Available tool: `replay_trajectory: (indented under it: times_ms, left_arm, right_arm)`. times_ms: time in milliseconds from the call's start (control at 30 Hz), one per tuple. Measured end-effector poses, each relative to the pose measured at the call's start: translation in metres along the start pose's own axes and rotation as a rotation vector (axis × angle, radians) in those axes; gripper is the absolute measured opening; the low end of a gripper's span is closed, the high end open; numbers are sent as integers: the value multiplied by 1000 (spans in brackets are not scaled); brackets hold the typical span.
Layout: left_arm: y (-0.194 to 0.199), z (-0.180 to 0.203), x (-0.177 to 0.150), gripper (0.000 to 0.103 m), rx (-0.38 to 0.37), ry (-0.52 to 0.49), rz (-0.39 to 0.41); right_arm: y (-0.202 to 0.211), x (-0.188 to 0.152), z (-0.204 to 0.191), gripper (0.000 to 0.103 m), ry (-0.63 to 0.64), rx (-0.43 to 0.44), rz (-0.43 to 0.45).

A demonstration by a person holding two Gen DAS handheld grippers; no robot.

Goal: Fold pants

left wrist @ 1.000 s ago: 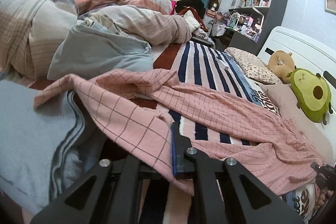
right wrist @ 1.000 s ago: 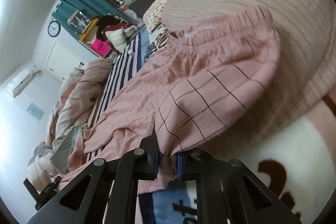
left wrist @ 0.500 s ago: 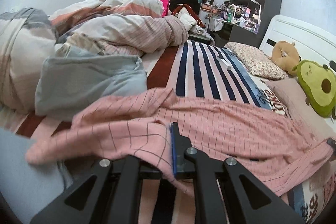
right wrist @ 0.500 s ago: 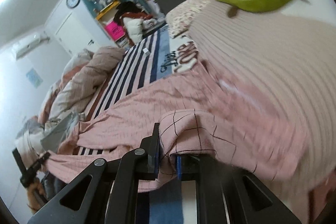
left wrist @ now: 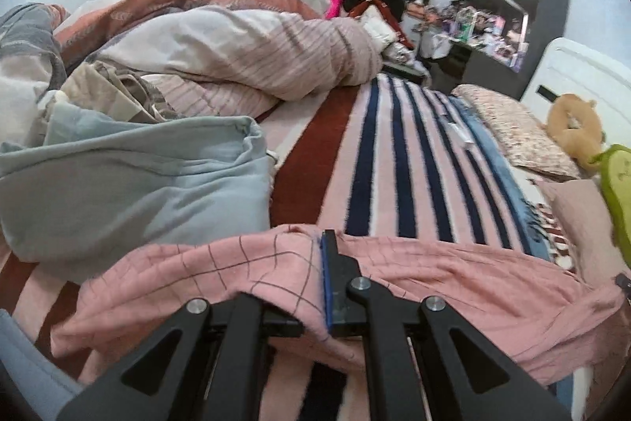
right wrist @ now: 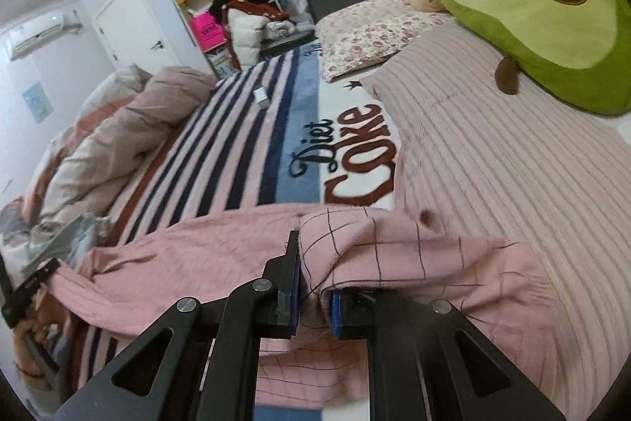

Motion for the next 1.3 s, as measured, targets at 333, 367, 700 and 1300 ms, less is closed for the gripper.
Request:
replay_trajectory:
  times_ms: [333, 367, 700, 1300]
  left_arm:
    - [-18, 8, -12, 78, -3, -91, -39]
    - [-11, 7, -14, 78, -23, -77, -46]
    - [20, 49, -46, 78, -260, -99, -99]
    - [-62, 83, -78, 60, -236, -186, -290]
  right_arm:
    - [-44, -20, -7, 47, 75, -30, -87]
    - [-41, -23, -7, 50, 76, -24, -86]
    - [9, -63, -99, 36, 228, 236, -87]
    - [-92, -108, -176, 11, 315, 277, -287]
Point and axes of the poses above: each gripper's, at about its wrist camera, not at the fingertips, and y roughly against the way its jaws point, z to its right, x to its top, the point moved 8 cm from there along -y, roughly the way its jaws point, and after that the axes turned 5 degrees about -x, right-handed, at the moved point
